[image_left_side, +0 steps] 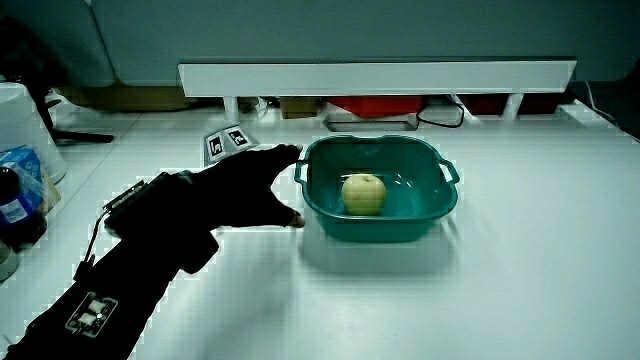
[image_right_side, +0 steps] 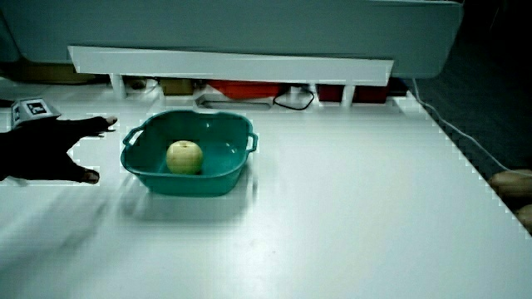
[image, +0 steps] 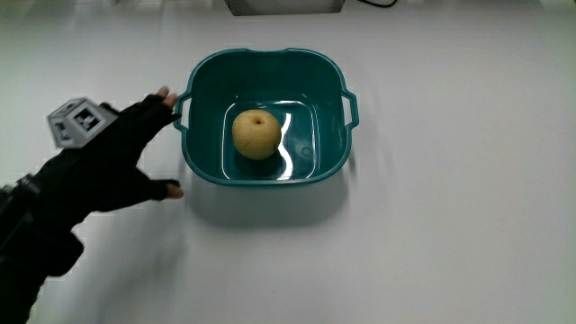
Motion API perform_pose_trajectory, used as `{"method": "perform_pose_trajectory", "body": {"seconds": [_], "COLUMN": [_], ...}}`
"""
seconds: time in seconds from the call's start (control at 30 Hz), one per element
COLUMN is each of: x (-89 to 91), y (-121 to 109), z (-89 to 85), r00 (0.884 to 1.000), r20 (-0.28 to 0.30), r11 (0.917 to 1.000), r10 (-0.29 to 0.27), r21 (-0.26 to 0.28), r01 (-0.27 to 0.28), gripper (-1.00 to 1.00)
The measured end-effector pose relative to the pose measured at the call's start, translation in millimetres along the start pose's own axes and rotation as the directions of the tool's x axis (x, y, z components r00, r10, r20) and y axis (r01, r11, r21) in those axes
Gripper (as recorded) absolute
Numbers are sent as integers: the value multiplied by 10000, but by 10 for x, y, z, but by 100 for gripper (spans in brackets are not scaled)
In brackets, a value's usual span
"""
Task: Pick pear from plate
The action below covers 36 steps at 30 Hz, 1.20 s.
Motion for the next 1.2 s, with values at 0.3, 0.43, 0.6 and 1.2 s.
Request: {"method": "perform_pose_trajectory", "body": {"seconds": [0.3, 0.43, 0.6, 1.2], "x": [257, 244, 304, 501], "y": [339, 488, 623, 1073], "z": [60, 38, -6, -357], "r00": [9997, 9995, 9965, 9717], "r20": [-143, -301, -517, -1929], "r11": [9993, 9982, 9912, 9644], "r10": [-183, 44, 652, 1362], "r21": [-318, -592, -1118, -1988], "r01": [178, -62, -707, -1746], "gripper": [0, 0, 0, 0]}}
